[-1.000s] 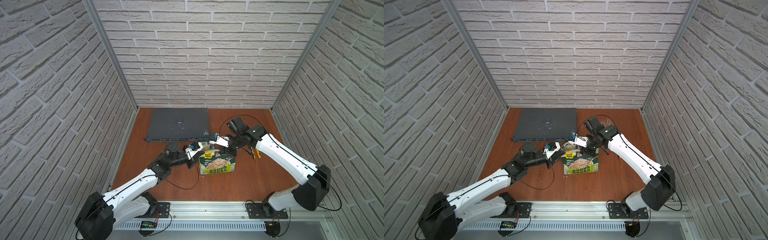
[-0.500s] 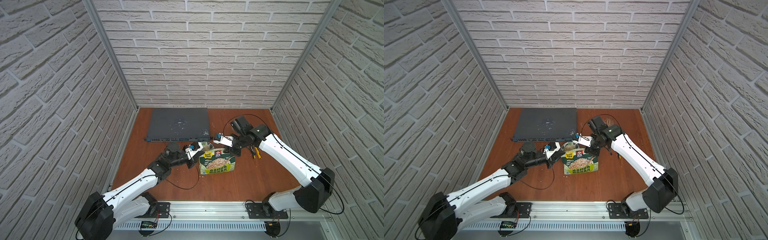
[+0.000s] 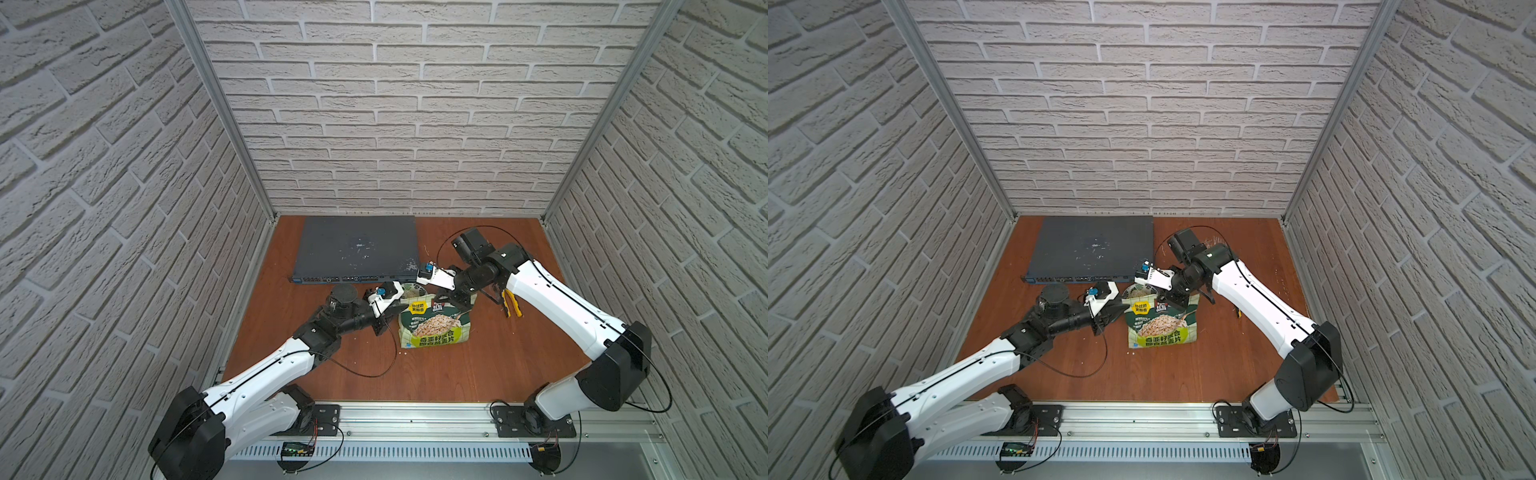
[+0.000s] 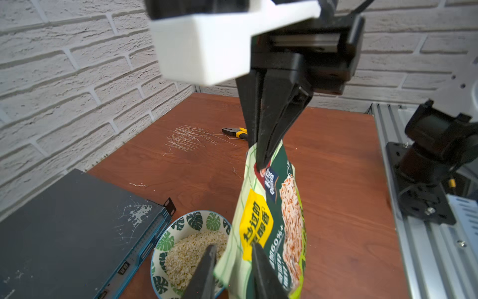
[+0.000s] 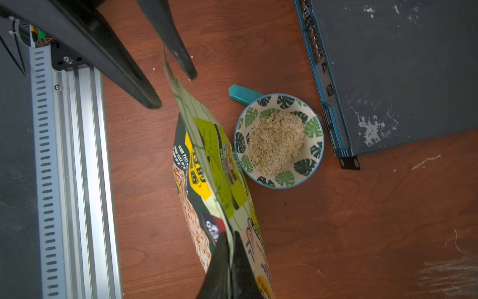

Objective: Pour the oats into the breakfast bowl
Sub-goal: Close the oats bag at the center of the board, then reset both arms

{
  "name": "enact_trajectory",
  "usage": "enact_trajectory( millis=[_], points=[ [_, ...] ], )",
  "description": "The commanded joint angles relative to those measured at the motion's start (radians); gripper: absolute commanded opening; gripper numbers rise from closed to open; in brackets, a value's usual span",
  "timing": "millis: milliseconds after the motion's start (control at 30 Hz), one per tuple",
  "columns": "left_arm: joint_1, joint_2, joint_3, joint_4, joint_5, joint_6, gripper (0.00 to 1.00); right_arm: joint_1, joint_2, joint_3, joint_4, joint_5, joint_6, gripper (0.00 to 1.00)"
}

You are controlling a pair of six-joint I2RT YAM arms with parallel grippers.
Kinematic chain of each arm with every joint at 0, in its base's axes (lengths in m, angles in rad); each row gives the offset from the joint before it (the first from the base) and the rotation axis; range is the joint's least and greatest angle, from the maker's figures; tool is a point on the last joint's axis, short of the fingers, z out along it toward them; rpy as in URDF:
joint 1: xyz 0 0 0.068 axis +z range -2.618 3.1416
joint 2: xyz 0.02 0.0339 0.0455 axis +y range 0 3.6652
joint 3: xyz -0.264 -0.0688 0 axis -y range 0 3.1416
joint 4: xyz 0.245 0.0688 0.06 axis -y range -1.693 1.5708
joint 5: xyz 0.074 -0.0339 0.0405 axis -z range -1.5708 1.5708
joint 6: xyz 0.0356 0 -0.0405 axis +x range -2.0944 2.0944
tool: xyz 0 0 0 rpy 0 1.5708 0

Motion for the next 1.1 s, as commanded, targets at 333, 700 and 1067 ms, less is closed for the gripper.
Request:
enact_trajectory(
  millis=[333,700,1067],
  points=[
    [0.088,-0.147,-0.049,-0.009,-0.069,-0.062,0.76,-0.213,-0.092,-0.012,-0.025,0.053,-0.002,0.17],
    [0.160,-0.257,-0.057,-0.093,-0.618,-0.217,0.98,-0.460,-0.271,-0.021,0.215,0.067,0.437,0.66],
    [0.476,-0.321,-0.041,-0.416,-1.056,-0.519,0.98,-0.763,-0.441,-0.585,0.652,0.318,0.811,0.72]
  ],
)
